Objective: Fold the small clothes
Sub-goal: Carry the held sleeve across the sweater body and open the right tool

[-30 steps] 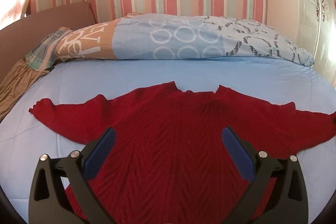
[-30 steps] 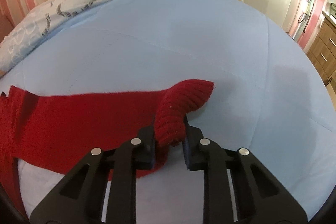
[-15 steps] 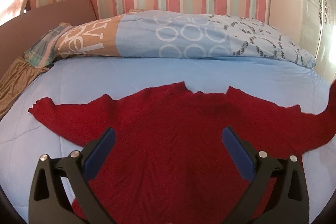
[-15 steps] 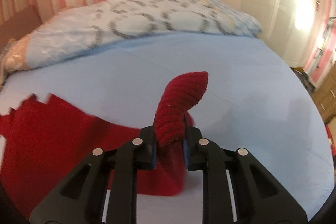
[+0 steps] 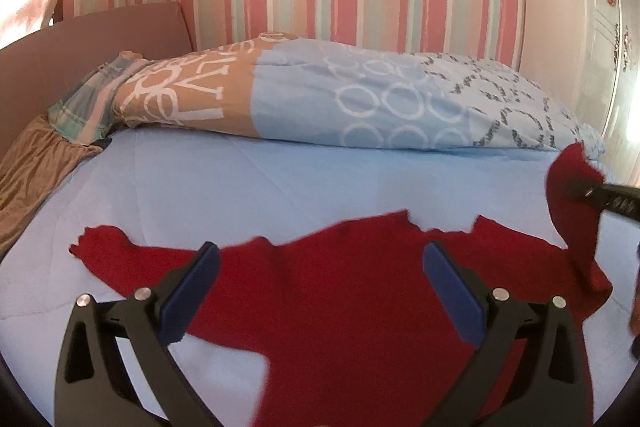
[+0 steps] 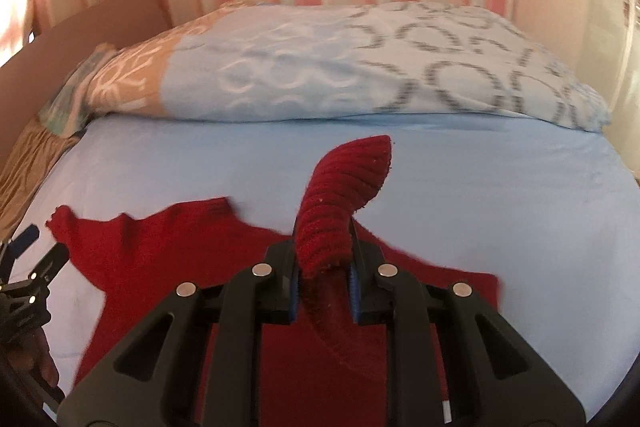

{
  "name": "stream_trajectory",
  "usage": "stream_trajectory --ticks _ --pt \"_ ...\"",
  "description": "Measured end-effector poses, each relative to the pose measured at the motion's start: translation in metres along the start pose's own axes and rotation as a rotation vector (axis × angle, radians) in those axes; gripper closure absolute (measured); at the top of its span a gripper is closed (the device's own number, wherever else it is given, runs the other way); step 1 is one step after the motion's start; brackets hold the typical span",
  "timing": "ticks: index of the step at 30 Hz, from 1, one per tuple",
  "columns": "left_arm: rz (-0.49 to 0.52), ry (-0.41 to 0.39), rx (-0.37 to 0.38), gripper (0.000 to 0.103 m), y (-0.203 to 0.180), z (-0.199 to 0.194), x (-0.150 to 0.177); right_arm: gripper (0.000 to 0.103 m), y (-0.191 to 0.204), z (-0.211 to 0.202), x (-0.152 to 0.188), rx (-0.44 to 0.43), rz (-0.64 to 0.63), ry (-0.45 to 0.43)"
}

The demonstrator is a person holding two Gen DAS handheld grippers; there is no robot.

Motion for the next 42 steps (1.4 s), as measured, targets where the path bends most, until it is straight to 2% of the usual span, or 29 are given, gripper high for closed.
stream_trajectory --ticks 4,9,13,18,19,21,22,23,26,34,38,42 --pt "0.003 0.006 -0.023 0.002 0.031 0.005 -0.004 0.085 0.067 0.034 -0.005 -0.012 -0.030 0.025" --pt "-0.018 0.008 -0.042 0.002 0.070 0.006 -0.006 0.085 0.132 0.080 0.001 0.000 -0.076 0.080" --pt "-0.029 0.005 -0.064 0.002 0.100 0.008 -0.006 0.085 0.171 0.105 0.009 -0.011 -0.089 0.107" --pt "-0.049 0.015 -0.081 0.002 0.126 0.014 -0.004 0.084 0.214 0.136 0.016 0.021 -0.173 0.147" --pt "-0.048 0.016 -0.082 0.002 0.128 0.015 -0.004 0.082 0.218 0.141 0.018 0.030 -0.183 0.159" --pt "-0.044 0.020 -0.086 0.002 0.132 0.017 -0.002 0.070 0.221 0.148 0.021 0.016 -0.168 0.173" --pt "-0.042 0.021 -0.088 0.002 0.134 0.018 0.000 0.054 0.224 0.149 0.022 -0.007 -0.156 0.172" --pt "-0.041 0.024 -0.090 0.002 0.136 0.018 0.001 0.050 0.227 0.148 0.023 -0.026 -0.158 0.164" --pt "-0.048 0.030 -0.097 0.002 0.140 0.022 0.003 0.050 0.235 0.140 0.023 -0.020 -0.184 0.140" --pt "-0.065 0.038 -0.104 0.002 0.163 0.031 0.006 0.048 0.235 0.101 0.011 0.021 -0.148 0.056" --pt "-0.104 0.043 -0.084 0.002 0.195 0.033 0.007 0.041 0.244 0.087 0.008 0.030 -0.165 0.022" --pt "-0.091 0.039 -0.120 0.002 0.219 0.034 0.007 0.031 0.255 0.079 0.006 0.045 -0.173 0.007"
Point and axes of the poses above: each gripper's, at about its wrist camera, not at the fingertips, and z roughly the way its jaws point, y to its left, x to its underside, the point moved 3 cm from there along z, roughly the way its jaws point, and after that the axes turned 10 degrees about -z, right-handed, at the moved point
